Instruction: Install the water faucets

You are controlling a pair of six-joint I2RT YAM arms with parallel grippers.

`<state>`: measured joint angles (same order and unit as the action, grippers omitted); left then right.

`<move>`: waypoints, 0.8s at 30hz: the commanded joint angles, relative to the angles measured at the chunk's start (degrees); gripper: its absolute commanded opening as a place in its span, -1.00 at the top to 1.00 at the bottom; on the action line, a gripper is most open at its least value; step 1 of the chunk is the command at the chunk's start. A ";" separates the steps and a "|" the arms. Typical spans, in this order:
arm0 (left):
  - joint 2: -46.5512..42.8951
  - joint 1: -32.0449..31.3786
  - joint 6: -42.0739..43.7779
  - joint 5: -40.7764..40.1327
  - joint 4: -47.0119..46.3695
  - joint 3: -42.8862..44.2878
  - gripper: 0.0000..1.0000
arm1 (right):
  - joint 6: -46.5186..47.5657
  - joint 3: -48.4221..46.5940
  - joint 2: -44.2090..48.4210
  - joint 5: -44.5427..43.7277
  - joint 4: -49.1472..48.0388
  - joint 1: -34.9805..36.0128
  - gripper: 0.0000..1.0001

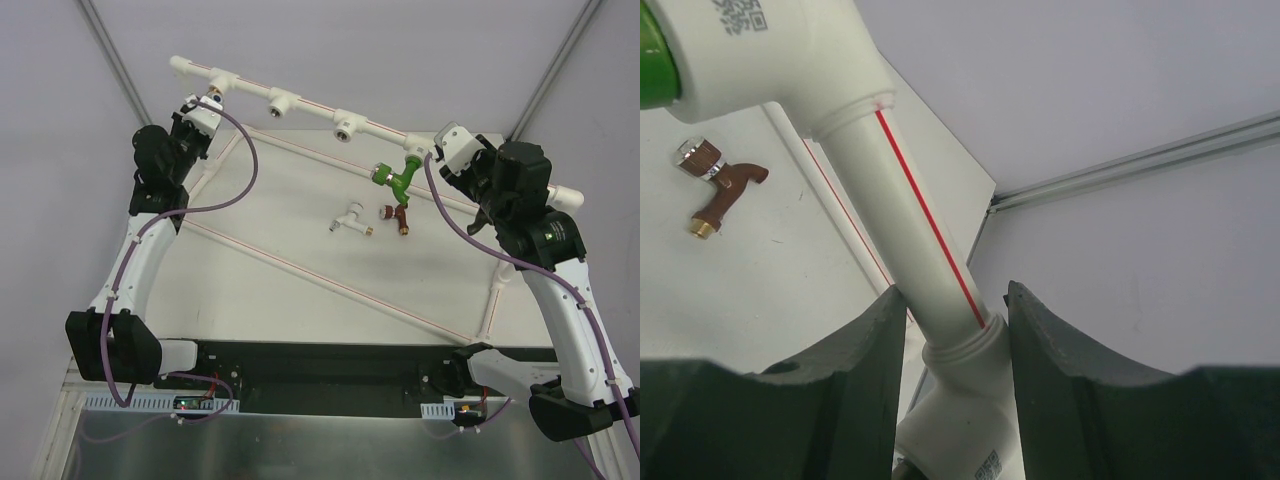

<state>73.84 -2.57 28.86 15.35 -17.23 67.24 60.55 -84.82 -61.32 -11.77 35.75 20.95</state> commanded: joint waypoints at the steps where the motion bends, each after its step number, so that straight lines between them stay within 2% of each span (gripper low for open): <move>1: 1.57 -2.88 7.68 5.57 5.81 0.08 1.00 | -4.48 -0.35 1.47 4.39 -4.63 1.90 0.97; 14: 3.06 -2.88 23.33 1.52 8.27 0.78 1.00 | -4.22 -0.17 1.73 4.21 -4.72 1.90 0.97; 24: 4.03 -3.67 32.04 -3.66 8.53 -1.23 1.00 | -4.04 0.09 1.64 4.21 -5.07 1.99 0.97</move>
<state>74.98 -4.49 55.75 11.66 -15.27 67.81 60.60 -84.51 -61.12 -11.51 35.38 21.41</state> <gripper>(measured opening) 0.245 0.435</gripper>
